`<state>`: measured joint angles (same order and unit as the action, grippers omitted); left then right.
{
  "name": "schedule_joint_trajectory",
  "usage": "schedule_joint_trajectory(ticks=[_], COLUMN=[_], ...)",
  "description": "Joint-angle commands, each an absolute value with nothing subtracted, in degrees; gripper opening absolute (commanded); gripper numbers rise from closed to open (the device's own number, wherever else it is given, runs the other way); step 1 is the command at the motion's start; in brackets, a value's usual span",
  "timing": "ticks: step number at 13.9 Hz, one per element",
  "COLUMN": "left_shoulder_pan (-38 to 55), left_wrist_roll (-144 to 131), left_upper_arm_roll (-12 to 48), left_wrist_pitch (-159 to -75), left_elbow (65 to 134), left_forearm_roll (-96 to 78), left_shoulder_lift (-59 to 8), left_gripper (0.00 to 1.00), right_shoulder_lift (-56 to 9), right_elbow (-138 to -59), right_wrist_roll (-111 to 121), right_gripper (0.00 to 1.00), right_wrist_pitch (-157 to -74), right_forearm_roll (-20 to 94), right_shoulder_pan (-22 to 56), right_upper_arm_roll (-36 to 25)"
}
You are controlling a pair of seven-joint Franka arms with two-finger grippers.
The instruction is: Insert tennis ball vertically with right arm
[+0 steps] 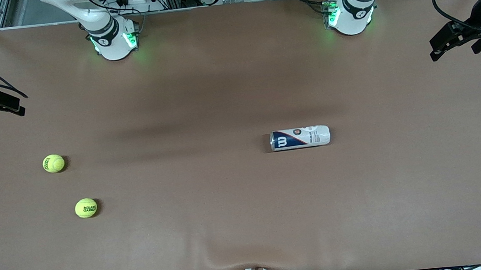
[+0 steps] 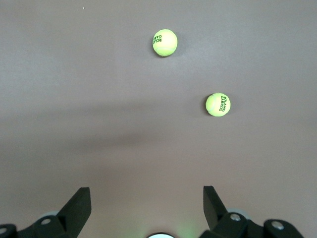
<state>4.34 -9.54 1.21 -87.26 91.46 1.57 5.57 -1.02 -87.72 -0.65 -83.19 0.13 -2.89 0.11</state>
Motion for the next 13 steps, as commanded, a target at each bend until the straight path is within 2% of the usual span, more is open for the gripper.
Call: schedule_joint_trajectory(ticks=[1,13], left_shoulder_pan=[3.96,4.04], left_wrist_roll=[-9.32,-9.32], left_upper_arm_roll=[1.32,1.67], left_wrist_pitch=[-86.31,-85.08], left_elbow=[90.44,90.44], left_forearm_roll=[0.70,0.88], left_shoulder_lift=[5.71,6.15], left_gripper=[1.00,1.00], right_shoulder_lift=[-0.88,-0.88], right_elbow=[-87.71,-87.71], right_wrist_roll=[-0.18,-0.18], right_gripper=[1.00,1.00], right_wrist_pitch=[-82.88,-82.09], right_forearm_roll=[-0.70,-0.70], right_shoulder_pan=[-4.04,-3.96], right_upper_arm_roll=[1.05,1.05])
